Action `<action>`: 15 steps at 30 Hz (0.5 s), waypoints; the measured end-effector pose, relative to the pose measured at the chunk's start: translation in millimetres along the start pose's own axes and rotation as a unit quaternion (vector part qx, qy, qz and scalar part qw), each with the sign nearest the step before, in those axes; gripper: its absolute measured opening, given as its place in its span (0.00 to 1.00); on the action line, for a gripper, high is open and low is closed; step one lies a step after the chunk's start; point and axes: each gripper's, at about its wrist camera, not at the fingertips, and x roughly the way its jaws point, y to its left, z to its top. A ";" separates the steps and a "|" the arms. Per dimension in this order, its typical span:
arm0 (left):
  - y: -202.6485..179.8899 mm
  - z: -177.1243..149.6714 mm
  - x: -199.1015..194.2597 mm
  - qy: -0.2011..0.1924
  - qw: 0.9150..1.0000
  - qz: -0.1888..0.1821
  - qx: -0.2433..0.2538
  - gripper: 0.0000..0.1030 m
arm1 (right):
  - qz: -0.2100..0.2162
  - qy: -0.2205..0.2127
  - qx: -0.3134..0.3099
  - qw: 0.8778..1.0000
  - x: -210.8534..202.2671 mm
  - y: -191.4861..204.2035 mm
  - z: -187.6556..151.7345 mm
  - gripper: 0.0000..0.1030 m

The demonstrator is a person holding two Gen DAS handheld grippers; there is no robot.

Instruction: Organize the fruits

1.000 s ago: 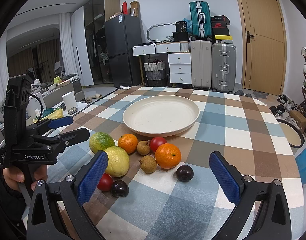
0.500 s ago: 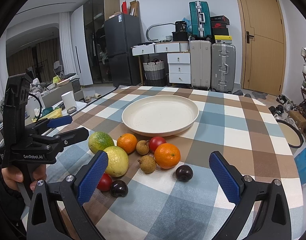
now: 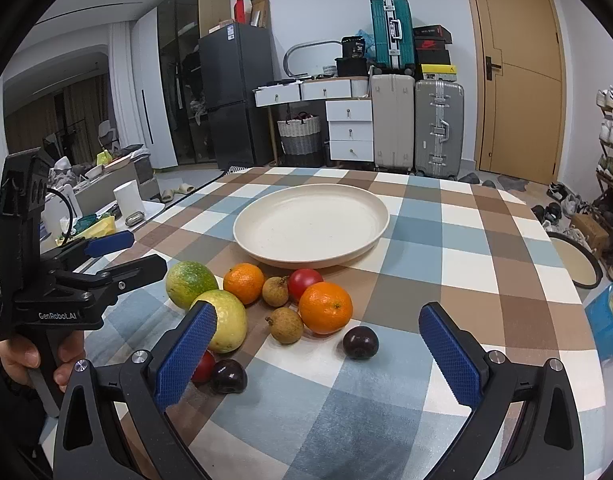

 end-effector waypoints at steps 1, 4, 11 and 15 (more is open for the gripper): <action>1.1 -0.1 1.0 0.002 1.000 0.001 0.000 0.99 | 0.000 0.002 0.000 1.000 1.1 3.6 -0.2 1.00; 2.0 -1.0 0.2 0.003 1.000 0.000 0.002 0.99 | 0.005 0.012 0.006 1.000 4.4 -0.8 0.1 1.00; 1.6 -0.1 6.0 0.030 0.999 0.008 0.012 0.99 | 0.000 0.049 -0.001 0.999 15.8 -1.3 -0.1 1.00; 4.4 -0.3 11.0 0.043 0.999 0.008 0.004 0.99 | -0.018 0.082 0.010 0.996 26.5 -10.8 -3.2 1.00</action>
